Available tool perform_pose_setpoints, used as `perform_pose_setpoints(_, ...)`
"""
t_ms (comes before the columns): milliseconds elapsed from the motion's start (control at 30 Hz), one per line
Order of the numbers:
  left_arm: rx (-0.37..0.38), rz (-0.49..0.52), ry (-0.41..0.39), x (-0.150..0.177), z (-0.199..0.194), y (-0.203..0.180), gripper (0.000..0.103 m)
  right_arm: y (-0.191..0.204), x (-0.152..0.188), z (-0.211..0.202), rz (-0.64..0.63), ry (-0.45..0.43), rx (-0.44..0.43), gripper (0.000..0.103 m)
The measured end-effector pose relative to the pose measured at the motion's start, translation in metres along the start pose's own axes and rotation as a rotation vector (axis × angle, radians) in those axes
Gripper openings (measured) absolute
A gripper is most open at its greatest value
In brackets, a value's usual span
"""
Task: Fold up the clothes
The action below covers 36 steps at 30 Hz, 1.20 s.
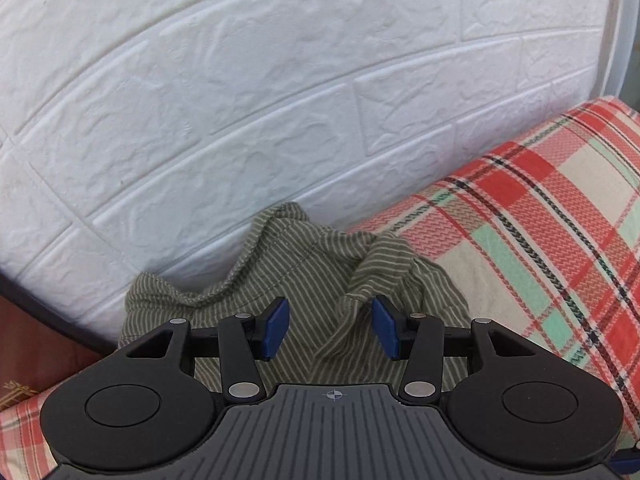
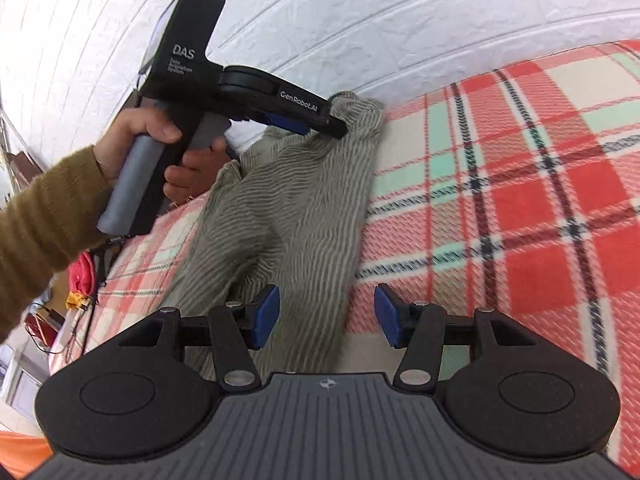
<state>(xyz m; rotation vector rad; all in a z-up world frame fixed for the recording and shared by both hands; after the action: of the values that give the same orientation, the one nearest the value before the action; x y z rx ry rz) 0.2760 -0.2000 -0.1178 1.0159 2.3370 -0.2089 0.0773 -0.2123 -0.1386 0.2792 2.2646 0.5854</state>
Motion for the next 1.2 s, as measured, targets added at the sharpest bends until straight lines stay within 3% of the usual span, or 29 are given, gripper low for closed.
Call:
perform_pose_setpoints(167, 0.088, -0.063, -0.054, -0.003, -0.01, 0.015, 0.063, -0.005, 0.003, -0.002, 0.037, -0.002, -0.034, 0.057)
perform_pose_setpoints(300, 0.202, -0.131, -0.033, -0.001, -0.008, 0.016, 0.064, -0.005, 0.001, 0.002, 0.051, -0.006, -0.039, 0.057)
perform_pose_setpoints(433, 0.218, -0.154, -0.015, 0.0, -0.001, 0.012, 0.062, -0.007, 0.0, 0.003, 0.063, -0.008, -0.047, 0.057)
perform_pose_setpoints(467, 0.226, -0.157, -0.009, 0.001, 0.001, 0.01, 0.049, -0.007, 0.0, 0.003, 0.065, -0.007, -0.049, 0.057)
perform_pose_setpoints(500, 0.232, -0.161, -0.005, 0.002, 0.003, 0.009, 0.009, -0.005, 0.0, 0.004, 0.064, -0.003, -0.054, 0.057)
perform_pose_setpoints(533, 0.237, -0.164, -0.007, 0.002, 0.003, 0.009, 0.003, -0.004, -0.001, 0.005, 0.063, 0.001, -0.059, 0.057)
perform_pose_setpoints(600, 0.236, -0.171, -0.042, 0.001, -0.003, 0.013, 0.003, 0.0, -0.002, 0.009, 0.057, 0.017, -0.075, 0.05)
perform_pose_setpoints(667, 0.234, -0.197, -0.069, 0.001, -0.008, 0.022, 0.002, 0.004, -0.002, 0.015, 0.051, 0.057, -0.115, 0.025)
perform_pose_setpoints(700, 0.233, -0.218, -0.074, 0.001, -0.01, 0.028, 0.002, 0.004, -0.003, 0.015, 0.052, 0.06, -0.121, 0.002)
perform_pose_setpoints(800, 0.208, -0.237, -0.064, 0.008, -0.007, 0.04, 0.002, 0.002, -0.006, 0.015, 0.06, 0.063, -0.137, 0.003)
perform_pose_setpoints(933, 0.19, -0.268, -0.054, 0.019, 0.007, 0.048, 0.003, -0.007, -0.001, 0.02, 0.064, 0.082, -0.083, 0.003)
perform_pose_setpoints(1100, 0.174, -0.28, -0.076, 0.017, 0.007, 0.048, 0.012, -0.013, 0.002, 0.017, 0.105, 0.084, -0.085, 0.006)
perform_pose_setpoints(1133, 0.168, -0.277, -0.076, 0.015, 0.004, 0.048, 0.02, -0.011, 0.001, 0.013, 0.106, 0.079, -0.082, 0.01)
perform_pose_setpoints(1167, 0.158, -0.273, -0.082, 0.014, 0.0, 0.048, 0.04, -0.01, 0.0, 0.009, 0.104, 0.071, -0.079, 0.014)
perform_pose_setpoints(1200, 0.14, -0.267, -0.102, 0.013, -0.008, 0.05, 0.048, -0.007, -0.003, 0.004, 0.093, 0.048, -0.077, 0.016)
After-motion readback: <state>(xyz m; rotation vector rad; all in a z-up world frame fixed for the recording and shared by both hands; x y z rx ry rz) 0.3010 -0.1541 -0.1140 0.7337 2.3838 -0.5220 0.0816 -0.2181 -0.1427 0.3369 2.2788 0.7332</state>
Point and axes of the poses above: each gripper's, at about its wrist camera, not at the fingertips, and z roughly the way its jaws point, y to its left, x to its underside, the point moved 5 cm from there along z, roughly the way its jaws point, and after that the axes turned 8 degrees about x, right-handed, at the moved point
